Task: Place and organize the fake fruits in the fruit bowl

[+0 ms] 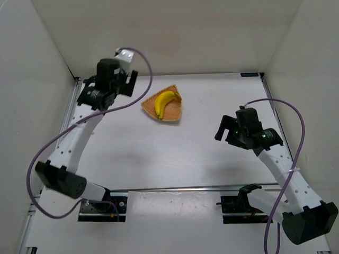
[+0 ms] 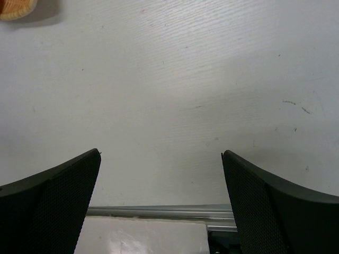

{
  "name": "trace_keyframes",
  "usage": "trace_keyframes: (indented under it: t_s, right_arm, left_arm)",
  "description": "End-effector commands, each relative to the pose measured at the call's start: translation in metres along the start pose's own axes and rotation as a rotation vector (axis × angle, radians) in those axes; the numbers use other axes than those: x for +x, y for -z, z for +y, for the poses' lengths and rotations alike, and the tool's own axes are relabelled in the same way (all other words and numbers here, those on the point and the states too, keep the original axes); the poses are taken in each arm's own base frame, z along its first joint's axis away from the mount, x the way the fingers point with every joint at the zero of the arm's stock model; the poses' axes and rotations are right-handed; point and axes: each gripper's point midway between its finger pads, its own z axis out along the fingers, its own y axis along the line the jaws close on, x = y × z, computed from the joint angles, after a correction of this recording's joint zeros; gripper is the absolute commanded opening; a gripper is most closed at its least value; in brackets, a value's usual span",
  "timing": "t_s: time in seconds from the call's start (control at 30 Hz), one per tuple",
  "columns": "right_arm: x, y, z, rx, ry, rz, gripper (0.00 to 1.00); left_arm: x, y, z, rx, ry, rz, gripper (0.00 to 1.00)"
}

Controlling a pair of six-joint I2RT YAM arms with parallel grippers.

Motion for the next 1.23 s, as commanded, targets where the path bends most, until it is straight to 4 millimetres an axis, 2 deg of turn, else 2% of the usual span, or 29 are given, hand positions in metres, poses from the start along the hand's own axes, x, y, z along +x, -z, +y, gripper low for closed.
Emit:
trace_keyframes:
  t_s: [0.0, 0.03, 0.07, 0.13, 0.17, 0.23, 0.27, 0.33, 0.47, 0.63, 1.07, 1.2]
  right_arm:
    - [0.010, 0.007, 0.000, -0.027, -0.033, 0.010, 1.00]
    - [0.012, 0.008, -0.001, -0.030, -0.044, 0.005, 1.00]
    - [0.015, 0.008, -0.002, -0.024, -0.054, 0.014, 1.00]
    - [0.018, 0.012, -0.005, -0.029, -0.055, 0.008, 1.00]
    - [0.027, 0.008, -0.010, -0.010, -0.064, 0.035, 1.00]
    - [0.034, 0.010, -0.013, -0.011, -0.076, 0.034, 1.00]
    - [0.038, 0.010, -0.016, -0.003, -0.089, 0.045, 1.00]
    - [0.046, 0.007, -0.022, 0.011, -0.101, 0.046, 1.00]
    - [0.057, 0.005, -0.028, 0.018, -0.119, 0.055, 1.00]
    - [0.066, 0.001, -0.033, 0.036, -0.126, 0.080, 1.00]
    - [0.074, 0.001, -0.037, 0.040, -0.135, 0.084, 1.00]
    - [0.076, 0.000, -0.039, 0.046, -0.144, 0.092, 1.00]
  left_arm:
    - [0.153, 0.000, 0.017, -0.066, -0.051, 0.432, 1.00]
    - [0.166, 0.018, 0.026, -0.088, -0.027, 0.441, 1.00]
    - [0.213, 0.028, 0.030, -0.097, -0.025, 0.550, 1.00]
    - [0.241, 0.051, 0.038, -0.125, -0.001, 0.576, 1.00]
    - [0.278, 0.061, 0.035, -0.121, 0.012, 0.654, 1.00]
    - [0.298, 0.077, 0.035, -0.128, 0.036, 0.669, 1.00]
    - [0.318, 0.083, 0.030, -0.124, 0.073, 0.702, 1.00]
    - [0.320, 0.093, 0.029, -0.141, 0.111, 0.665, 1.00]
    - [0.332, 0.110, 0.043, -0.255, 0.138, 0.659, 1.00]
    - [0.345, 0.117, 0.047, -0.297, 0.140, 0.676, 1.00]
    - [0.350, 0.119, 0.048, -0.316, 0.160, 0.686, 1.00]
    - [0.342, 0.117, 0.044, -0.279, 0.167, 0.651, 1.00]
